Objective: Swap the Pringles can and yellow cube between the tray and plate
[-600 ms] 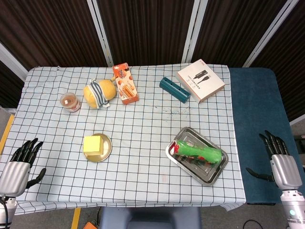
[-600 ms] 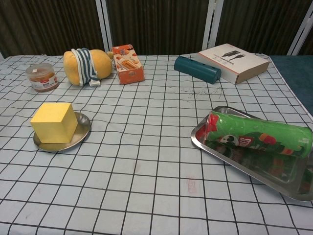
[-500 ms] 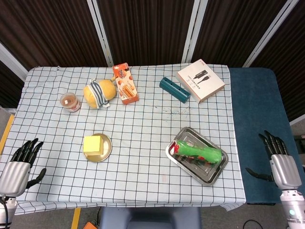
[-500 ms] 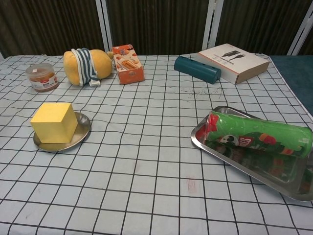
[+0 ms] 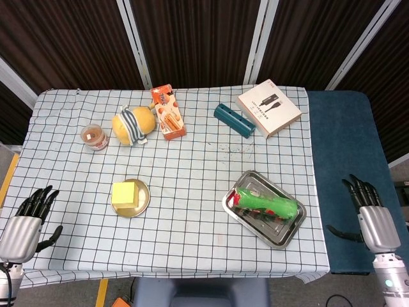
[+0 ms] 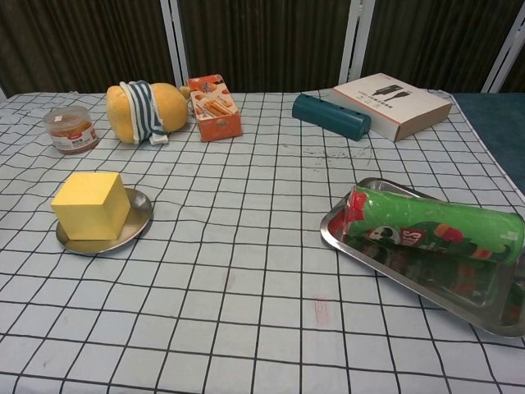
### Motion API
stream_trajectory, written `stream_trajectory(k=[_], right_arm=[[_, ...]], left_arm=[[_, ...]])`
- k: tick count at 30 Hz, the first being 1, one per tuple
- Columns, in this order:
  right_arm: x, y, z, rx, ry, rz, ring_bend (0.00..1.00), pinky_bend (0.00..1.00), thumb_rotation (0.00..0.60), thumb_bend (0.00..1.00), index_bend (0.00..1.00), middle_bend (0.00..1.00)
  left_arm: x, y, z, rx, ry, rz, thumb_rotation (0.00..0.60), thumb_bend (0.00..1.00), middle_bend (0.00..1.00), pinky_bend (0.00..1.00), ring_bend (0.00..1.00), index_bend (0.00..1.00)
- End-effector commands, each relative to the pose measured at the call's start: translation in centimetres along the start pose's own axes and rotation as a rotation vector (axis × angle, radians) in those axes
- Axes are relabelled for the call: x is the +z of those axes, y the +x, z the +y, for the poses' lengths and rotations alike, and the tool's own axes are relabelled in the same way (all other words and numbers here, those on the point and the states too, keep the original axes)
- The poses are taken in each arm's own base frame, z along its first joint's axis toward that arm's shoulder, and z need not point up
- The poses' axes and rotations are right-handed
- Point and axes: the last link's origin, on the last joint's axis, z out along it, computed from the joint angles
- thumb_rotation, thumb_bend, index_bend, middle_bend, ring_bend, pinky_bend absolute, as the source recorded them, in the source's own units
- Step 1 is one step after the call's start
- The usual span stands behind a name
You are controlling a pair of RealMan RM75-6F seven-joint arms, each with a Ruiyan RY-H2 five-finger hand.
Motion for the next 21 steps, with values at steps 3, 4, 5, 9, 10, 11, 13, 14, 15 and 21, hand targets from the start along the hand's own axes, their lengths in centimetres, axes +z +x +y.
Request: stream_trajectory(k=[3,4,5,9,10,11,13,14,15,21], right_arm=[[0.2,-0.4,-0.4,0.012,0.036,-0.017,0.00,0.00,0.600,0.06,0.00,0.00],[0.3,-0.6,-0.5,0.012,0.042,-0.019,0.00,0.00,0.600,0.06,0.00,0.00],[0.4,-0.7,-0.6,0.014,0.050,-0.023,0.00,0.00,0.600,0.06,0.00,0.00],[1.2,-1.2,-1.4,0.011,0.084,-0.057,0.00,0.00,0.600,0.06,0.00,0.00],[1.5,-1.3,-1.7,0.010,0.094,-0.067,0.00,0.00,0.600,0.06,0.00,0.00],[2.0,-1.4,-2.1,0.009,0.107,-0.082,0.00,0.00,0.600,0.06,0.00,0.00],[2.6,-1.6,-2.8,0.007,0.129,-0.105,0.00,0.00,0.600,0.06,0.00,0.00],[3.1,-1.7,-3.4,0.000,0.146,-0.121,0.00,0.00,0.600,0.06,0.00,0.00],[3.5,-1.9,-3.9,-0.006,0.160,-0.133,0.00,0.00,0.600,0.06,0.00,0.00],[6.0,-3.4,-6.7,-0.058,0.220,-0.232,0.00,0.00,0.600,0.06,0.00,0.00]], left_arm=[[0.0,0.0,-0.2,-0.010,0.008,-0.005,0.600,0.36,0.00,0.17,0.00,0.00],[0.0,0.0,-0.3,-0.010,0.011,-0.007,0.600,0.36,0.00,0.17,0.00,0.00],[0.0,0.0,-0.3,-0.012,0.014,-0.009,0.600,0.36,0.00,0.17,0.00,0.00],[-0.1,0.2,-0.3,-0.015,0.011,-0.004,0.600,0.36,0.00,0.17,0.00,0.00],[-0.1,0.3,-0.2,-0.014,0.009,-0.003,0.600,0.36,0.01,0.17,0.00,0.00],[-0.2,0.3,-0.2,-0.015,0.007,-0.002,0.600,0.36,0.01,0.17,0.00,0.00],[-0.2,0.3,-0.2,-0.017,0.005,-0.004,0.600,0.36,0.01,0.17,0.00,0.00],[-0.2,0.2,-0.2,-0.020,0.004,-0.006,0.600,0.35,0.01,0.17,0.00,0.00],[-0.2,0.2,-0.2,-0.021,0.004,-0.008,0.600,0.35,0.01,0.17,0.00,0.00],[-0.1,0.1,-0.4,-0.022,0.007,-0.019,0.600,0.35,0.04,0.17,0.00,0.00]])
